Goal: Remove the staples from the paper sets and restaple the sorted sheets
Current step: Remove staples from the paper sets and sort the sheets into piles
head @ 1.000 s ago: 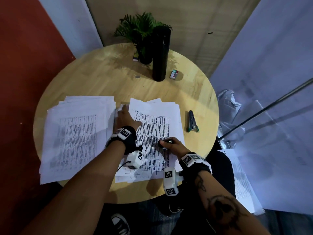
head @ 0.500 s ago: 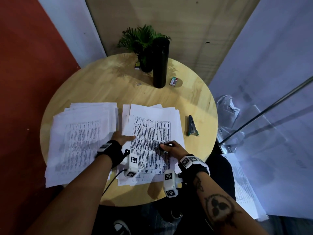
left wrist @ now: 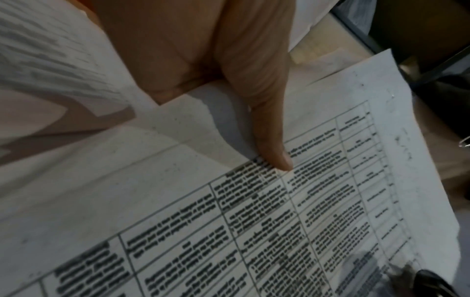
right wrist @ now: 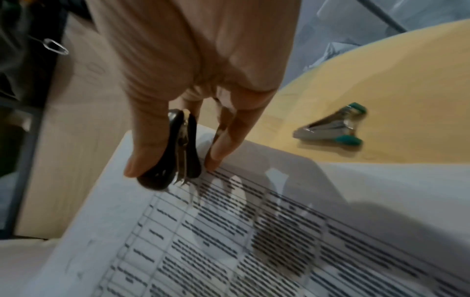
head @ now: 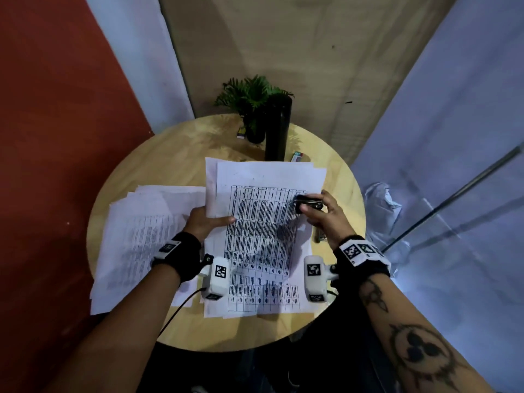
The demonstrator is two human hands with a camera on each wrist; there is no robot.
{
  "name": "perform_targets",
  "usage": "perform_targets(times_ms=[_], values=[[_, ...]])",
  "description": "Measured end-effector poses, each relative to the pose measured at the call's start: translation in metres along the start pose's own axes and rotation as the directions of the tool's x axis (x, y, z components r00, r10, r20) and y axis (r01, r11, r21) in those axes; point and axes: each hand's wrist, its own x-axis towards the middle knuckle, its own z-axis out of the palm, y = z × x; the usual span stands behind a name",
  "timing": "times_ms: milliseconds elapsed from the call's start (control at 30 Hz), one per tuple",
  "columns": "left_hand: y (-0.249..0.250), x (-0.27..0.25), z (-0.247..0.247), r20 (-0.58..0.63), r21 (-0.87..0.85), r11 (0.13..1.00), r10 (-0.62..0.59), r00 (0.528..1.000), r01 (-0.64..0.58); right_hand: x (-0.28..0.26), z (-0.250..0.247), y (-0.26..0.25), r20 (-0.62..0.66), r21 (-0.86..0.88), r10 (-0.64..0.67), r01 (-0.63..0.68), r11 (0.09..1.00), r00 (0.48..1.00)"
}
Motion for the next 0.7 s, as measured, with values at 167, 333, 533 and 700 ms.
perform_targets(times_ms=[167,333,533,700], values=[[0.014,-0.011,-0.006,0.042,-0.044,0.998,0.053,0.998,-0.051,-0.018,0.000,-0.041,0.146,0.092,-0.055,0.041,0.995,0.988],[0.035,-0.015,-0.020,-0.020,-0.120,0.978,0.167,0.986,-0.168,-0.033,0.004,-0.058,0.145,0.160,-0.106,0.083,0.984,0.984],[0.062,-0.038,-0.032,0.014,-0.133,0.955,0.268,0.963,-0.263,-0.046,0.005,-0.074,0.150,0.183,-0.150,0.122,0.976,0.977],[0.099,-0.056,-0.037,0.021,-0.168,0.921,0.359,0.933,-0.350,-0.060,0.011,-0.091,0.178,0.198,-0.209,0.173,0.965,0.962]])
